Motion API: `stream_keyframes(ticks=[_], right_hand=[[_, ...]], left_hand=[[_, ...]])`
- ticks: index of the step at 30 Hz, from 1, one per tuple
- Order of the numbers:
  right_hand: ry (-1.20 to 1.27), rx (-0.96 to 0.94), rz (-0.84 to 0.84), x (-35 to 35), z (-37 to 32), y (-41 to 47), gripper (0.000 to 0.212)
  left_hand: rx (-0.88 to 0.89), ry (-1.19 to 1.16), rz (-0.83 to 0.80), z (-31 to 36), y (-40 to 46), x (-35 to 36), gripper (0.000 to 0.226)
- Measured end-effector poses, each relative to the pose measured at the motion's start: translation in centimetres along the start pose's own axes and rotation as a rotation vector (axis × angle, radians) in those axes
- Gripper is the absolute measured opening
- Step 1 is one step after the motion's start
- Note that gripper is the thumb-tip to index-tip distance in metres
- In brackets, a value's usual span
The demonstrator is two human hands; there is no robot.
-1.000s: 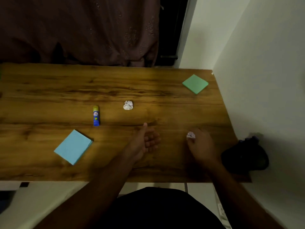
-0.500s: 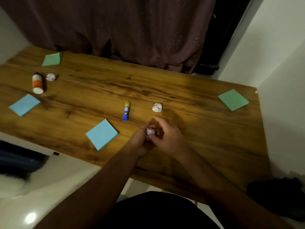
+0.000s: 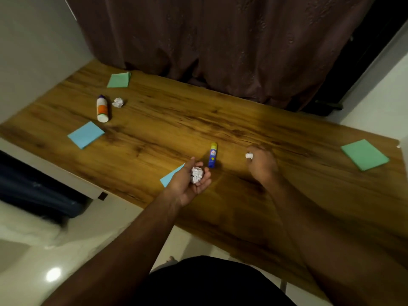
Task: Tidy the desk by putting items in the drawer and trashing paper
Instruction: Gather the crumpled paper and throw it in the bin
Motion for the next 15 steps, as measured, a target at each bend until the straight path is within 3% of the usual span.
stream_keyframes(ticks=[4,9,15], right_hand=[[0.255,0.005,0.027,-2.2,-6.1,-0.9,0.042],[0.517,-0.236,0.077,-5.0,-17.9,-4.0,0.042],[0.434,-0.499,0.040,-3.8,-28.4,-7.3,0.034]], left_hand=[[-0.006,-0.019,-0.002,3.4,-0.4,-2.6,0.034],[0.027,-0.149,-0.064,8.0,-0.7,-5.5,0.056],[0.114,-0.138,-0.176,14.0,-2.4,-9.9,0.074]])
Point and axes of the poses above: each hand's wrist, its own y-axis towards the middle knuckle, its own x-axis out of the palm, z = x × y, the point moved 2 cm from there along y, towards the middle knuckle, and after that the axes turned 9 degrees about -y, right-handed, at the moved point
